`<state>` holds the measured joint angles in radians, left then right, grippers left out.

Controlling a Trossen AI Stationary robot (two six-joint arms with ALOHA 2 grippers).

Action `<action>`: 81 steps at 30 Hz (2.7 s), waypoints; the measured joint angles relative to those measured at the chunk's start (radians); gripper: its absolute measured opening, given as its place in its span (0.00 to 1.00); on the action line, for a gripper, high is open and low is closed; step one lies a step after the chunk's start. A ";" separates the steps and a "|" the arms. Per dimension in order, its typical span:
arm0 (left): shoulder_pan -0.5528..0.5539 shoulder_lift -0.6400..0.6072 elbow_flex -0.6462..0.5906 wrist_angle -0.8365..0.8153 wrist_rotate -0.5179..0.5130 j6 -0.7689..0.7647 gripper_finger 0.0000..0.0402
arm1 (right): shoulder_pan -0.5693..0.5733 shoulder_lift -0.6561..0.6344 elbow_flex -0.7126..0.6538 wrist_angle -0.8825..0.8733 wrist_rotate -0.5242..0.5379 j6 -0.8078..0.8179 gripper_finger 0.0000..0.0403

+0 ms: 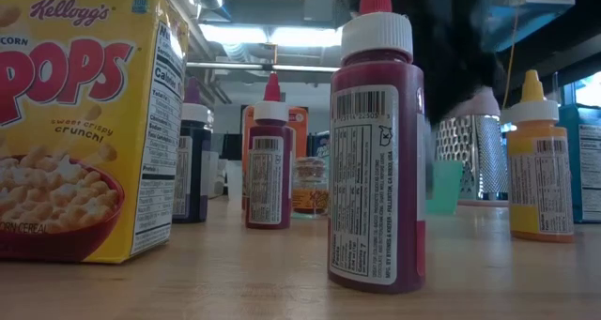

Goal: Pick & Place Kitchen Items
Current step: Put the green spice bottle into the gray bin

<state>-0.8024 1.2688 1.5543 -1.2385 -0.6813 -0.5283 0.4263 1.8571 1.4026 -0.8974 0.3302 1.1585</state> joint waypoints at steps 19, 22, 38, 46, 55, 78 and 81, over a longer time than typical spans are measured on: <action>0.103 -0.001 0.000 0.100 -0.195 0.642 0.61 | 0.026 -0.021 0.744 -0.371 -0.221 -0.262 0.51; 0.119 -0.001 0.000 0.193 -0.201 0.900 0.61 | 0.019 -0.021 0.810 -0.329 -0.228 -0.292 0.51; 0.313 0.042 0.000 0.472 0.254 1.410 0.57 | 0.012 0.041 0.830 -0.036 -0.660 -0.309 0.51; 0.348 0.086 0.000 0.568 0.387 1.508 0.55 | 0.010 0.092 0.830 -0.027 -0.722 -0.309 0.51; 0.333 0.089 0.000 0.477 0.307 1.035 0.55 | 0.013 0.106 0.830 -0.013 -0.616 -0.397 0.51; 0.383 0.046 0.000 0.419 0.452 0.414 0.55 | -0.019 0.048 0.829 -0.155 -0.012 -0.718 0.51; 0.414 0.044 0.000 0.483 0.461 0.345 0.55 | -0.024 0.048 0.829 -0.154 0.033 -0.740 0.51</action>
<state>-0.3882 1.3125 1.5543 -0.7554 -0.2204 -0.1838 0.4025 1.9053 2.2318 -1.0517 0.3632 0.4189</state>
